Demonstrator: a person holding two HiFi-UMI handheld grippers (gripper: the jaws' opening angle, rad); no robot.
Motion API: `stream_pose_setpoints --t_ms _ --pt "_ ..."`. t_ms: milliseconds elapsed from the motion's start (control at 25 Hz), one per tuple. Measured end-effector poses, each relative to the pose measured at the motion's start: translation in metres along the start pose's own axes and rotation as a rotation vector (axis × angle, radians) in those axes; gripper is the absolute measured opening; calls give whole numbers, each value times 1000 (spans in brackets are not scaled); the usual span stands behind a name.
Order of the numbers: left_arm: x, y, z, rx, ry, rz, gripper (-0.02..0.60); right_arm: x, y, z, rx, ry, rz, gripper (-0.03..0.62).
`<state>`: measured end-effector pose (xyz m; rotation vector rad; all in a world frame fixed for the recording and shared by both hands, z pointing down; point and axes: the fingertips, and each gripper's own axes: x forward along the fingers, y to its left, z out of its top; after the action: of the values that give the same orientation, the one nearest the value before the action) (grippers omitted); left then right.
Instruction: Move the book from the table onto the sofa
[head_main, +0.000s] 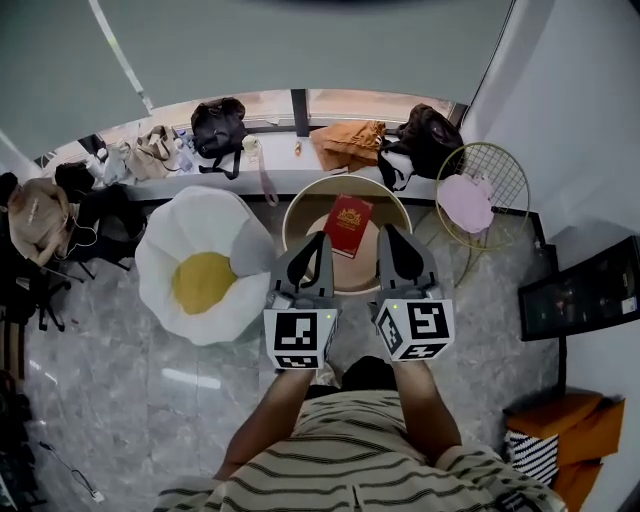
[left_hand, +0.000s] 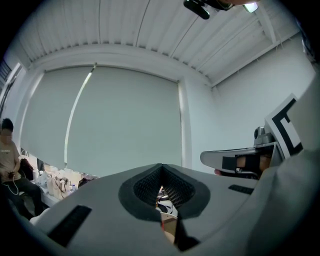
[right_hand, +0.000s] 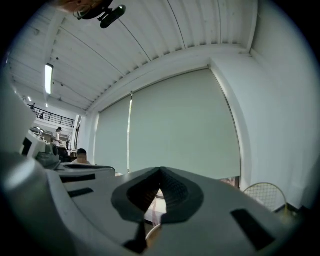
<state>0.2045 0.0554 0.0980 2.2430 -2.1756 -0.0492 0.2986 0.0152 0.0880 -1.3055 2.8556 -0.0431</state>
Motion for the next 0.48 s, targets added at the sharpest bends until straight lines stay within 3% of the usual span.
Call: stream_pose_setpoints --t_ms 480 --pt "83 21 -39 -20 62 -21 5 71 -39 -37 17 46 -24 3"
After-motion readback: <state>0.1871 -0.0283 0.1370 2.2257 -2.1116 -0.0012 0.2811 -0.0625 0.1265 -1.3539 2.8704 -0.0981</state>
